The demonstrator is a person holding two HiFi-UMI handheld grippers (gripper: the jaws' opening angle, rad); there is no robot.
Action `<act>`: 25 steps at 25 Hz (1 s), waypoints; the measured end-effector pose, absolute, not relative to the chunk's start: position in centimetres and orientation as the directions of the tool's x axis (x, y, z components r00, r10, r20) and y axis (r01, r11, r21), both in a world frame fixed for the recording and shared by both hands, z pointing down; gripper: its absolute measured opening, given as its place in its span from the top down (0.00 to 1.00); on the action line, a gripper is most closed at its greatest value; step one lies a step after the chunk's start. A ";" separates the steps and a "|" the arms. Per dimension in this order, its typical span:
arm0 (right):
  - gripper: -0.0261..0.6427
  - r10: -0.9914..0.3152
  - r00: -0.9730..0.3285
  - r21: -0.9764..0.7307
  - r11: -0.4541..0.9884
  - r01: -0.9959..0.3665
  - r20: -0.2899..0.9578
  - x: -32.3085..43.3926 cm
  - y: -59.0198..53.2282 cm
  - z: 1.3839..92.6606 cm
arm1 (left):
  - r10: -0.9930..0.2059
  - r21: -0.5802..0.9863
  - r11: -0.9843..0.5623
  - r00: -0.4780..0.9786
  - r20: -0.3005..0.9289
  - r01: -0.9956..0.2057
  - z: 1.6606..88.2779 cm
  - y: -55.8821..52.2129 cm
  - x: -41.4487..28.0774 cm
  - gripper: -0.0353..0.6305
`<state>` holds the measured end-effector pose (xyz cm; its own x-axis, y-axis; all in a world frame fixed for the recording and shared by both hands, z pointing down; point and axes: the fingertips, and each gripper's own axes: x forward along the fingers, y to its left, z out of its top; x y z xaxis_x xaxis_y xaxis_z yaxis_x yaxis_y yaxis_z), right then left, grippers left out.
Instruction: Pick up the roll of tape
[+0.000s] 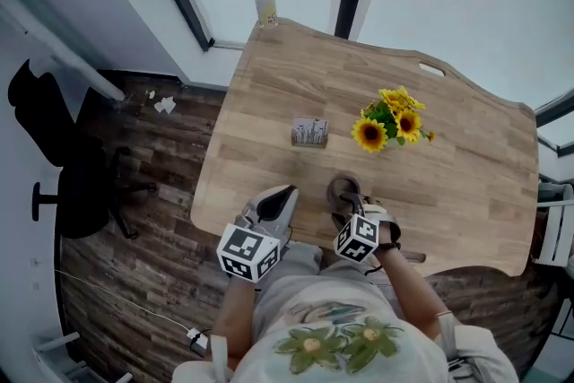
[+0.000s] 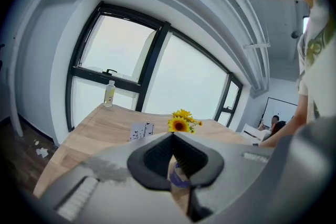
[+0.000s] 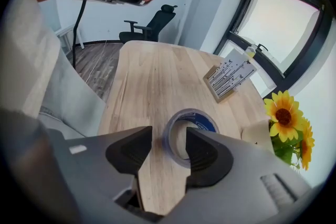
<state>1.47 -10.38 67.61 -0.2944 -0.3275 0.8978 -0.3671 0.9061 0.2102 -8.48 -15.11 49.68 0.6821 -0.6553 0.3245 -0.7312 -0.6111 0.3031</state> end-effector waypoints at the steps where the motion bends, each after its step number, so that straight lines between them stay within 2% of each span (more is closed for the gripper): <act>1: 0.66 -0.321 -0.287 0.207 0.908 -0.365 0.902 1.4 -10.4 67.9 | -0.649 0.307 -0.616 0.688 0.325 -0.726 49.9 -15.3 -8.4 0.94; 13: 0.72 -0.300 -0.231 0.205 0.910 -0.360 0.925 1.4 -10.3 70.1 | -0.606 0.326 -0.648 0.726 0.326 -0.688 51.3 -16.3 -8.0 0.94; 17: 0.76 -0.309 -0.219 0.223 0.912 -0.344 0.926 1.3 -10.3 70.5 | -0.602 0.328 -0.648 0.727 0.330 -0.687 51.7 -16.3 -8.1 0.94; 20: 0.84 -0.313 -0.219 0.230 0.914 -0.334 0.924 1.4 -10.4 70.4 | -0.598 0.332 -0.649 0.729 0.334 -0.684 51.8 -16.1 -7.9 0.94; 25: 0.85 -0.298 -0.221 0.220 0.922 -0.320 0.928 1.3 -10.4 70.4 | -0.593 0.337 -0.647 0.730 0.340 -0.683 52.2 -15.8 -7.9 0.94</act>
<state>1.28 -10.38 70.36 -0.2215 -0.2985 0.9284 -0.3197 0.9216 0.2200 -7.94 -15.81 52.17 0.7298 -0.5932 0.3399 -0.6834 -0.6474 0.3375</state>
